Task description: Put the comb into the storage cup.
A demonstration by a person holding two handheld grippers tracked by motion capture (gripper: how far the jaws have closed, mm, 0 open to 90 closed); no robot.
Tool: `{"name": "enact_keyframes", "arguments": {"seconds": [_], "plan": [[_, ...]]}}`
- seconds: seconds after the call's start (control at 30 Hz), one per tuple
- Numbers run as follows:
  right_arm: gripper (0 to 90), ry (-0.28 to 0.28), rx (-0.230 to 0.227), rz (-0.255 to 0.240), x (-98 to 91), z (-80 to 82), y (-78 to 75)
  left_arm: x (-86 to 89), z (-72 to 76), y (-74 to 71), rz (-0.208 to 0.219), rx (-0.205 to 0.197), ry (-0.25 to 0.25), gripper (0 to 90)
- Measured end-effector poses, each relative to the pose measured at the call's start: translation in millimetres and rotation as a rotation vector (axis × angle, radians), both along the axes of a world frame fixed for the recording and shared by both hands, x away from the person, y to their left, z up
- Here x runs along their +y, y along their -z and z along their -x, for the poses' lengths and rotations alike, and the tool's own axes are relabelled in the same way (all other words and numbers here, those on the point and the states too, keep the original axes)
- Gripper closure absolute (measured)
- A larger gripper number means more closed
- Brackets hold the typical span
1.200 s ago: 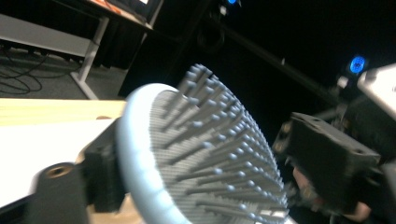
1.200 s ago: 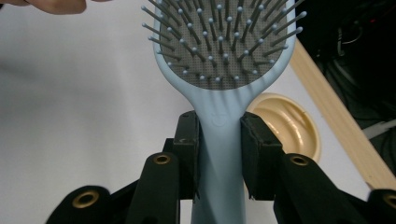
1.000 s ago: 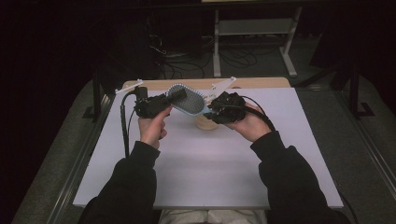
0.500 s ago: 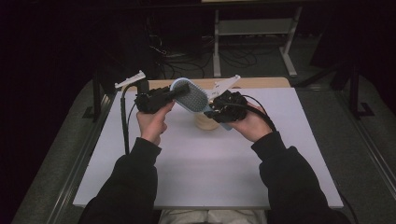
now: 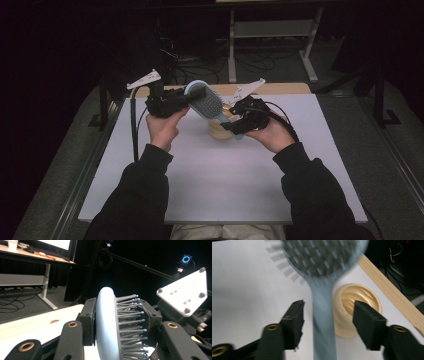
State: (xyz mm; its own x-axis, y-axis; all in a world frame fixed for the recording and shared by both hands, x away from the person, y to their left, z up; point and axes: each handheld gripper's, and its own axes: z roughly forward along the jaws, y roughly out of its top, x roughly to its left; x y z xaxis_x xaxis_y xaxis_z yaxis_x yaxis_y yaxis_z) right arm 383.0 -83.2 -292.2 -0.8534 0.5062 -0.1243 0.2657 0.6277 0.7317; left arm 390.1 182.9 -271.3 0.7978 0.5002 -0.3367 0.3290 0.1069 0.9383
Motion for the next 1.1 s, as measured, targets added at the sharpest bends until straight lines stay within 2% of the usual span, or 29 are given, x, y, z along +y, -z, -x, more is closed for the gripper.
{"name": "enact_keyframes", "arguments": {"seconds": [0.07, 0.13, 0.23, 0.33, 0.43, 0.57, 0.8, 1.1], "plan": [[23.7, 0.031, 0.019, -0.006, -3.5, -2.8, 3.1, 0.6, -0.6, -2.2, -0.010, -0.005, -0.007, 55.4], [14.5, 0.042, 0.016, -0.033, -7.9, -3.8, 5.5, 0.7, -1.3, -4.7, -0.028, -0.011, -0.010, 55.5], [9.3, 0.053, 0.020, -0.080, -14.9, -3.9, 6.4, 0.3, -3.1, -8.2, -0.045, -0.019, -0.007, 55.6], [0.6, 0.074, 0.022, -0.104, -19.8, -3.9, 6.7, 0.1, -4.8, -13.1, -0.039, -0.024, -0.003, 55.6], [0.0, 0.077, 0.011, -0.131, -27.3, -3.6, 7.9, 0.0, -7.6, -19.9, -0.044, -0.033, 0.001, 55.6], [0.0, 0.085, 0.035, -0.178, -38.4, -2.2, 11.7, -1.0, -11.0, -30.3, -0.071, -0.048, 0.000, 55.6], [0.0, 0.098, 0.076, -0.213, -57.7, -1.1, 23.0, -4.0, -14.7, -47.7, -0.099, -0.076, 0.012, 55.5], [0.0, 0.112, 0.092, -0.291, -82.3, 5.9, 35.1, -8.2, -19.6, -58.2, -0.113, -0.093, 0.008, 55.5]]}}
